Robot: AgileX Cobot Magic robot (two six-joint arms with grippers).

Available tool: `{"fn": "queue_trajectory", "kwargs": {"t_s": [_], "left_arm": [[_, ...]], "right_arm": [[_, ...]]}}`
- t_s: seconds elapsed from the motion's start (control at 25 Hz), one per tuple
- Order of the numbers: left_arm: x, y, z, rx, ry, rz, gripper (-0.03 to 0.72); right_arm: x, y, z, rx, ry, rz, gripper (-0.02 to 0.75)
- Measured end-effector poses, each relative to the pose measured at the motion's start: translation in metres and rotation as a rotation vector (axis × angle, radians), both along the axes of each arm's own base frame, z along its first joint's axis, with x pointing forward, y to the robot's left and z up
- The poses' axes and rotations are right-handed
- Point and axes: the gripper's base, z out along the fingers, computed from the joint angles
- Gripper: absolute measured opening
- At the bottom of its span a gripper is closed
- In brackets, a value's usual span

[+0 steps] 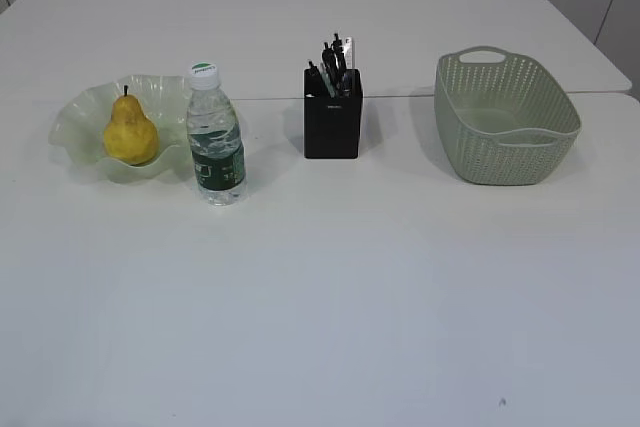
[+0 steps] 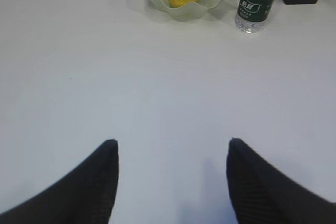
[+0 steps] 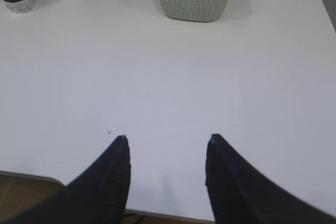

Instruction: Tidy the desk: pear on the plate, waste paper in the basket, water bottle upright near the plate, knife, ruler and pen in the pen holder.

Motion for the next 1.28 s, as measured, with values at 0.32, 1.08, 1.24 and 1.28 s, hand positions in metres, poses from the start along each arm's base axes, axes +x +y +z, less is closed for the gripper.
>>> {"fn": "queue_trajectory", "kwargs": {"t_s": [0.32,1.08,1.24,1.28], "left_arm": [[0.0002,0.0,0.0003,0.001,-0.004,-0.001,0.506],[-0.0009,-0.001,0.0005,0.006,-0.007,0.133,0.507],[-0.0011,-0.0012,0.0005,0.006,-0.007,0.157,0.507],[-0.0011,-0.0013,0.0005,0.006,-0.007,0.161,0.507]], "right_arm": [[0.0,0.0,0.0,0.0,0.0,0.002,0.35],[-0.0001,-0.001,0.0007,-0.001,-0.009,0.053,0.35],[-0.0001,-0.001,0.0007,-0.001,-0.01,0.053,0.35],[-0.0001,-0.001,0.0007,-0.001,-0.01,0.053,0.35]]}}
